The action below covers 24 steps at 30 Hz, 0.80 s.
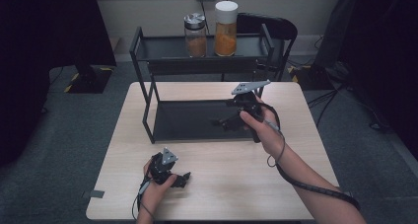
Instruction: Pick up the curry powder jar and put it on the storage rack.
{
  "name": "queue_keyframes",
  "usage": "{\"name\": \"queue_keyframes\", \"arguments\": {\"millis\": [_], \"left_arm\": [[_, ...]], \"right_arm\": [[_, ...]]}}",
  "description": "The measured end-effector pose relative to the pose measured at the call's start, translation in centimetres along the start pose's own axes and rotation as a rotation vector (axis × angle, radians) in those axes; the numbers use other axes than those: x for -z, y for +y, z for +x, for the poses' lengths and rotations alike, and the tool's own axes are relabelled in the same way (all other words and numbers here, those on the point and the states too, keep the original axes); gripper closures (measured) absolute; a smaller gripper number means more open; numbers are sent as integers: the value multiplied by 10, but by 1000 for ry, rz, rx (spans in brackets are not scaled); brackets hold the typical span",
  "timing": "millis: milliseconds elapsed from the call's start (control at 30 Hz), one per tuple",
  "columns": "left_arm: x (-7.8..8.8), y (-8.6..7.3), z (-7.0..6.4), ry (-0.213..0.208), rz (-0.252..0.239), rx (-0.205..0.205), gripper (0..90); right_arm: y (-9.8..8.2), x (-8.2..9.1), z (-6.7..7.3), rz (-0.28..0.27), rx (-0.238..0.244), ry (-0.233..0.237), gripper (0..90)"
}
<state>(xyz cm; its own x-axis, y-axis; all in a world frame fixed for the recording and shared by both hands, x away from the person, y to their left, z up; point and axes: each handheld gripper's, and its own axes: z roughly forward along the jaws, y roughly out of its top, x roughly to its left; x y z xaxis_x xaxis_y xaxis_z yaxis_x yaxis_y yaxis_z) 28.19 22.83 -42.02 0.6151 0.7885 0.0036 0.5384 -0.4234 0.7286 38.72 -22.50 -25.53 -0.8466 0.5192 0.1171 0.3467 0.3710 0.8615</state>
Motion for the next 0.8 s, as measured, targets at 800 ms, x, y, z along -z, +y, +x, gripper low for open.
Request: {"name": "queue_keyframes", "arguments": {"millis": [800], "left_arm": [[0,0,0,1,-1,0,0]], "right_arm": [[-54,-4,-12,15,-31,20,6]]}}
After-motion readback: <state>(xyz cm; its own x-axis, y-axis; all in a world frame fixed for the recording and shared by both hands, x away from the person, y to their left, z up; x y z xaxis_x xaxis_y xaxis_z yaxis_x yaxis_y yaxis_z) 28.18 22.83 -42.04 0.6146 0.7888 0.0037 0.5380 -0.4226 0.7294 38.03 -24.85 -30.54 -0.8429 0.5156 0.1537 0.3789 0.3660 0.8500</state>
